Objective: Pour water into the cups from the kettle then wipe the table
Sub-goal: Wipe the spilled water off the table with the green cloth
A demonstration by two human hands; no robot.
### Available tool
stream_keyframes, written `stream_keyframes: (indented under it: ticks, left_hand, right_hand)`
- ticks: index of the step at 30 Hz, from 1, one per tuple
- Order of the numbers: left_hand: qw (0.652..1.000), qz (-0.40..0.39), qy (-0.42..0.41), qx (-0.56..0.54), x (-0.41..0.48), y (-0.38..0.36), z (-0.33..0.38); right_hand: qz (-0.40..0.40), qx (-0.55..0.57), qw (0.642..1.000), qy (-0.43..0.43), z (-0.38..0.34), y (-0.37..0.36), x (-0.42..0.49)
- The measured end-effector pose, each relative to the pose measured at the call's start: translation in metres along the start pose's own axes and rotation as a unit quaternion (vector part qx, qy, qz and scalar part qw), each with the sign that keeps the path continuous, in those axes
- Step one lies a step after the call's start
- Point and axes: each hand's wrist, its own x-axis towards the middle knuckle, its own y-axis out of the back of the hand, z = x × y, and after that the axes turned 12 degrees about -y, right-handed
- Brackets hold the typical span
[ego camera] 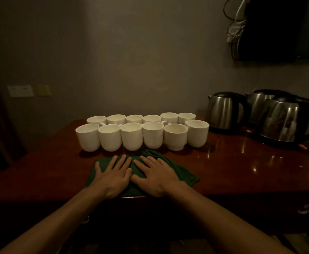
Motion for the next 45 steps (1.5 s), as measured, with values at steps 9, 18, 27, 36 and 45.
stream_keyframes:
  ticks: [9, 18, 27, 36, 45]
  left_hand:
    - [0.998, 0.009, -0.06, -0.001, 0.028, -0.014, 0.092]
    - [0.989, 0.008, -0.149, -0.009, 0.075, -0.022, 0.211]
    - [0.972, -0.002, -0.236, -0.017, 0.132, -0.029, 0.317]
    - [0.959, -0.01, -0.282, -0.001, 0.174, -0.034, 0.39]
    - [0.954, -0.012, -0.299, -0.004, 0.193, -0.036, 0.431]
  right_hand:
    - [0.01, 0.007, 0.999, -0.043, 0.094, 0.018, -0.031]
    - [0.038, -0.015, 0.99, -0.137, 0.208, 0.039, -0.067]
    - [0.032, -0.103, 0.971, -0.212, 0.307, 0.063, -0.103]
    - [0.005, -0.262, 0.939, -0.221, 0.384, 0.076, -0.124]
    - [-0.002, -0.276, 0.93, -0.244, 0.422, 0.086, -0.129]
